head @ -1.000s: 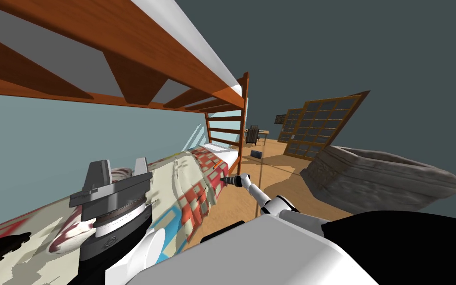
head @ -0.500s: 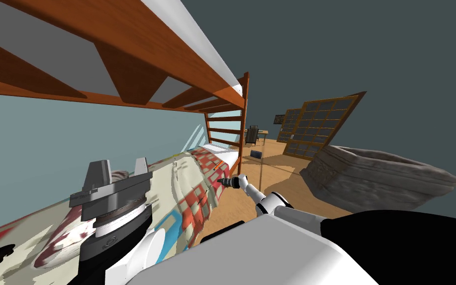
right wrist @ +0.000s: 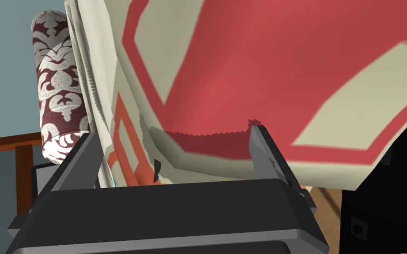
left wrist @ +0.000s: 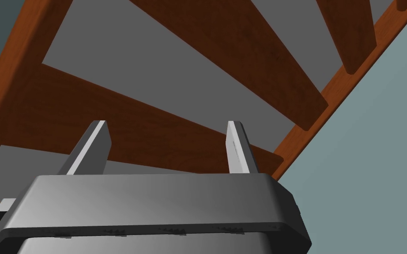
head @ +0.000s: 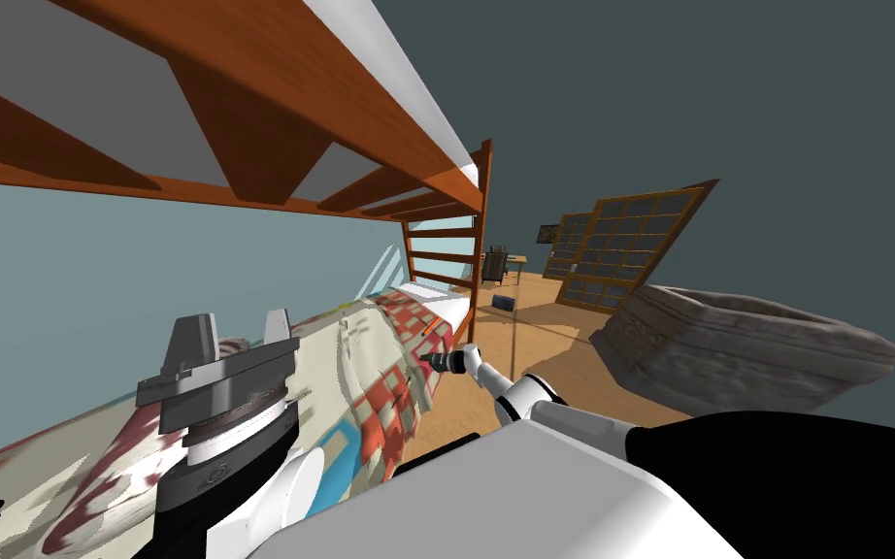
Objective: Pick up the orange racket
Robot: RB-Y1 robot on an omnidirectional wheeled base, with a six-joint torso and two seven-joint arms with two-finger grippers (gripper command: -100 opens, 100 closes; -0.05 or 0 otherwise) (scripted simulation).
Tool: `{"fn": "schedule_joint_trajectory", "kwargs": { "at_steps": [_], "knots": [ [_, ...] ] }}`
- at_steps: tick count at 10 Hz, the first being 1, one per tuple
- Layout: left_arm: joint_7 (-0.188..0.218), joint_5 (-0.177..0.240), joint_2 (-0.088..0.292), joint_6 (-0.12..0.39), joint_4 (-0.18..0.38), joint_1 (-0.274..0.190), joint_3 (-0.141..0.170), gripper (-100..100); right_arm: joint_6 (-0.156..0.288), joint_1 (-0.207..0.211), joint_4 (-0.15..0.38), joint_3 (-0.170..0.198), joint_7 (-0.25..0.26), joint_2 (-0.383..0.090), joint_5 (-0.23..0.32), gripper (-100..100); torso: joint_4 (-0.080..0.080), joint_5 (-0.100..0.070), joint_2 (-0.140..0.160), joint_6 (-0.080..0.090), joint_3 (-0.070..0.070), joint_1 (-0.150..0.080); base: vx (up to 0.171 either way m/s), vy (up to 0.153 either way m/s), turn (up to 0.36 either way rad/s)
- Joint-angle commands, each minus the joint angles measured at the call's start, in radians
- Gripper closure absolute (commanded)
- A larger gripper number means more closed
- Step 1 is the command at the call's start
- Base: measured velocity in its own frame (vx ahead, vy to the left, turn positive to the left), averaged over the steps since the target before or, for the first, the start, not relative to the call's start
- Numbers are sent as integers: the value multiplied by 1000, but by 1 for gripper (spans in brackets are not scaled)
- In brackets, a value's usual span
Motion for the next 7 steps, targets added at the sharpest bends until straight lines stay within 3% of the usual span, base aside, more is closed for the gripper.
{"fn": "schedule_joint_trajectory", "kwargs": {
  "at_steps": [1,2,3,4,5,7],
  "knots": [
    [0,0,0,0,0,0,0,0,5,-15,39,-2,-7,24,-12,-100,0,0,0,0,0,0,52,58,-9],
    [0,0,0,0,0,0,0,0,5,-23,56,-1,-11,48,-16,-100,0,0,0,0,0,1,74,85,4],
    [0,0,0,0,0,0,0,0,2,-17,49,-3,0,38,-15,-100,0,0,-1,0,-1,2,37,43,0],
    [0,0,0,0,0,0,0,0,3,-18,51,-2,-2,40,-15,0,0,0,0,0,0,0,6,8,-1],
    [0,0,0,0,0,0,0,0,5,4,31,-50,-10,19,-9,-100,0,0,2,0,1,-2,-25,5,376],
    [0,0,0,0,0,0,0,0,6,27,11,-98,-18,-1,-3,-100,2,-1,8,0,4,-4,-72,-1,347]
  ]
}}
